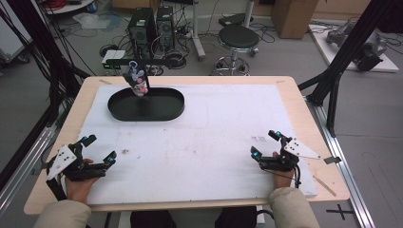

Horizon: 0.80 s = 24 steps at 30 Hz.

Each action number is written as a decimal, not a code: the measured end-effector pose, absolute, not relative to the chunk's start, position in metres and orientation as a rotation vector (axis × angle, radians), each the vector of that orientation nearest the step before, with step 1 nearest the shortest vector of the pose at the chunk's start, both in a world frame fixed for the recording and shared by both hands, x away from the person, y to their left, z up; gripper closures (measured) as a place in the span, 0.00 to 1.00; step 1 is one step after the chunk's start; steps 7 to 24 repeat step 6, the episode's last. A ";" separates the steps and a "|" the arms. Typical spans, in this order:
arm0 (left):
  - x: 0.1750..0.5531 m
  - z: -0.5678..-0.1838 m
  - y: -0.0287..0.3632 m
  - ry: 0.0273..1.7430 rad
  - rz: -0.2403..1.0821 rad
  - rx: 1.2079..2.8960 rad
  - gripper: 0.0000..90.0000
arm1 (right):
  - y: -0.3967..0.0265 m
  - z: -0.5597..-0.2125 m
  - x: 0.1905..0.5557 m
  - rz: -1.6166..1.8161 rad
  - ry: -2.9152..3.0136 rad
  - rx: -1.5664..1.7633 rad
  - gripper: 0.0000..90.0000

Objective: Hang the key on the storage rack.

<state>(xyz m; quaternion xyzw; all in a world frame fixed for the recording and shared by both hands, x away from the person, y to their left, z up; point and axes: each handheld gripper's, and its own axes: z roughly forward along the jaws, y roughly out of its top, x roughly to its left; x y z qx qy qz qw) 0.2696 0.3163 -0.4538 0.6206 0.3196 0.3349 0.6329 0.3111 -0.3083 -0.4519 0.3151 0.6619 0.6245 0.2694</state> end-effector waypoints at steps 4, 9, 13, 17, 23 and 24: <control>0.270 -0.454 0.316 0.737 0.763 1.420 0.02 | -0.309 -0.452 0.311 1.682 1.783 0.847 0.01; 0.270 -0.454 0.316 0.734 0.767 1.424 0.02 | -0.309 -0.452 0.311 1.685 1.783 0.847 0.01; 0.270 -0.454 0.316 0.734 0.767 1.424 0.02 | -0.309 -0.452 0.311 1.685 1.783 0.847 0.01; 0.270 -0.454 0.316 0.734 0.767 1.424 0.02 | -0.309 -0.452 0.311 1.685 1.783 0.847 0.01; 0.270 -0.454 0.316 0.734 0.767 1.424 0.02 | -0.309 -0.452 0.311 1.685 1.783 0.847 0.01; 0.270 -0.454 0.316 0.734 0.767 1.424 0.02 | -0.309 -0.452 0.311 1.685 1.783 0.847 0.01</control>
